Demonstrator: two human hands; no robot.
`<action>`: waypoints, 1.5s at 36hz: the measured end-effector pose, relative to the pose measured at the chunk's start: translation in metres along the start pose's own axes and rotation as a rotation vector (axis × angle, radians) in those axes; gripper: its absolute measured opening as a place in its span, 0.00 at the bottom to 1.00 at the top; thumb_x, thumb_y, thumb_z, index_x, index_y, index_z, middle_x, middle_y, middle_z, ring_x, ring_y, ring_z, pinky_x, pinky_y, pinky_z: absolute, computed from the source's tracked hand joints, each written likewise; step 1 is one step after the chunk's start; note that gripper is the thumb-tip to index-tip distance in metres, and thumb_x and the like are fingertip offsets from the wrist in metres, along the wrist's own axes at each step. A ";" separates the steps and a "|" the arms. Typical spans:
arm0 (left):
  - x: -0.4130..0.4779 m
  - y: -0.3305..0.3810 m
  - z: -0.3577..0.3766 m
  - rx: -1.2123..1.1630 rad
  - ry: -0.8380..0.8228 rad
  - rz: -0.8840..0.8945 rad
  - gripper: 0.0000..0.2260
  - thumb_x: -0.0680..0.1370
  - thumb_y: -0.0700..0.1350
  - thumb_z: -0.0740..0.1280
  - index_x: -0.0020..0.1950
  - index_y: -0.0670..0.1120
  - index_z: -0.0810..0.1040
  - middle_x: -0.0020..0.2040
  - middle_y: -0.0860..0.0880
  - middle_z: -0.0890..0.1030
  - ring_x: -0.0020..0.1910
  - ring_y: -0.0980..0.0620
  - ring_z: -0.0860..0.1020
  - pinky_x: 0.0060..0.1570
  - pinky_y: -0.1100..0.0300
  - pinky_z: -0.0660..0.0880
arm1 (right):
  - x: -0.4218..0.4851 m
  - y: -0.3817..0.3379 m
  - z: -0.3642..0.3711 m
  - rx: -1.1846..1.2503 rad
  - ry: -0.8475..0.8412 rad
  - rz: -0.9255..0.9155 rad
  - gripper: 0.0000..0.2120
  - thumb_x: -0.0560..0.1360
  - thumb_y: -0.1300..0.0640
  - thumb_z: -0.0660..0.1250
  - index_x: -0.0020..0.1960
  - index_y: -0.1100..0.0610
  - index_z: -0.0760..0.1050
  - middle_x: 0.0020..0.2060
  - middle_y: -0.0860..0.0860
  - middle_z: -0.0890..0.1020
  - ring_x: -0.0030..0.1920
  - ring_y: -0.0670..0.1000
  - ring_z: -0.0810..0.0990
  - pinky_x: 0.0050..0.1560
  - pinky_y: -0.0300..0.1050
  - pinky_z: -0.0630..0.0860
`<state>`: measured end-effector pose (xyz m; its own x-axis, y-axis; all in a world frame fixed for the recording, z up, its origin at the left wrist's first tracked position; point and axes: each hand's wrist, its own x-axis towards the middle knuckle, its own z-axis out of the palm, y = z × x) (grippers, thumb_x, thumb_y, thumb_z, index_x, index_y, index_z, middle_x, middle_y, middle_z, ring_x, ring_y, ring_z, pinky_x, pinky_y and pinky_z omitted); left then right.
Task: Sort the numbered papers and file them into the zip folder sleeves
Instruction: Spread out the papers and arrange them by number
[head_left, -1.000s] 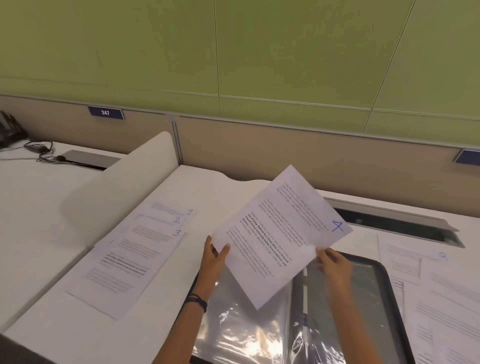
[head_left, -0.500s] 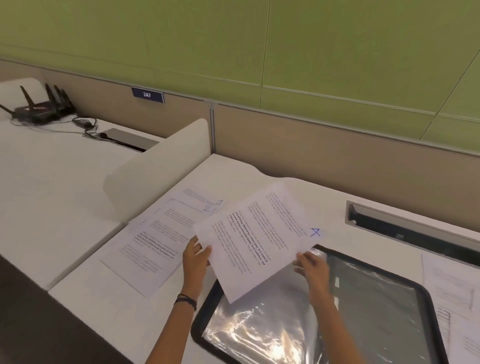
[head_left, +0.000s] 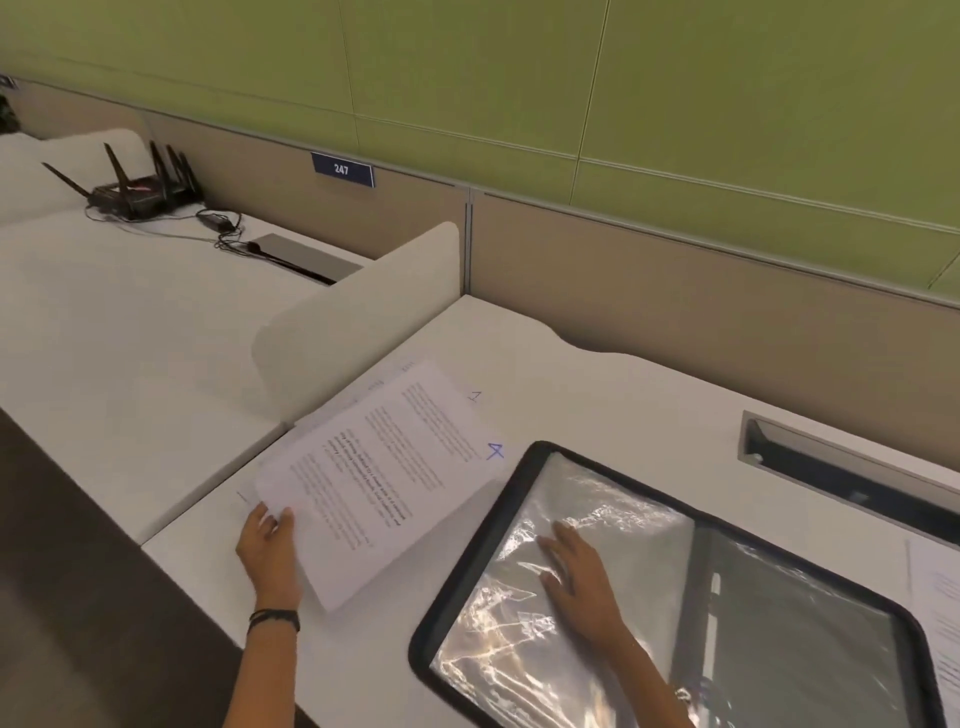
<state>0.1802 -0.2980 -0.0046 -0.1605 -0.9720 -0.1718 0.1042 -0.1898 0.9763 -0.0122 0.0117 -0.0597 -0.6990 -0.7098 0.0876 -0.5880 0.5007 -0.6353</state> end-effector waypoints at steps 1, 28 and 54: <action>0.002 -0.001 -0.006 0.001 0.027 0.006 0.11 0.78 0.34 0.63 0.60 0.40 0.75 0.51 0.44 0.78 0.51 0.47 0.76 0.46 0.62 0.78 | 0.001 0.002 0.000 0.000 0.016 -0.006 0.17 0.75 0.42 0.52 0.63 0.32 0.58 0.72 0.41 0.58 0.73 0.43 0.53 0.74 0.47 0.52; 0.015 -0.004 -0.045 0.116 0.311 -0.125 0.15 0.79 0.35 0.61 0.66 0.35 0.70 0.63 0.35 0.75 0.62 0.38 0.74 0.61 0.45 0.71 | 0.008 0.004 -0.006 -0.107 -0.096 -0.009 0.33 0.71 0.36 0.44 0.71 0.48 0.63 0.72 0.43 0.54 0.74 0.44 0.50 0.71 0.39 0.43; 0.032 -0.004 -0.051 0.426 0.279 0.055 0.22 0.80 0.40 0.63 0.72 0.36 0.64 0.70 0.35 0.66 0.69 0.36 0.66 0.68 0.42 0.65 | 0.003 0.000 -0.036 -0.284 -0.352 -0.070 0.35 0.76 0.33 0.45 0.76 0.51 0.52 0.76 0.48 0.47 0.76 0.50 0.45 0.69 0.36 0.40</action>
<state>0.2247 -0.3358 -0.0203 0.1083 -0.9900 -0.0905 -0.3134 -0.1204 0.9419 -0.0288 0.0269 -0.0320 -0.5021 -0.8471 -0.1743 -0.7512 0.5271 -0.3973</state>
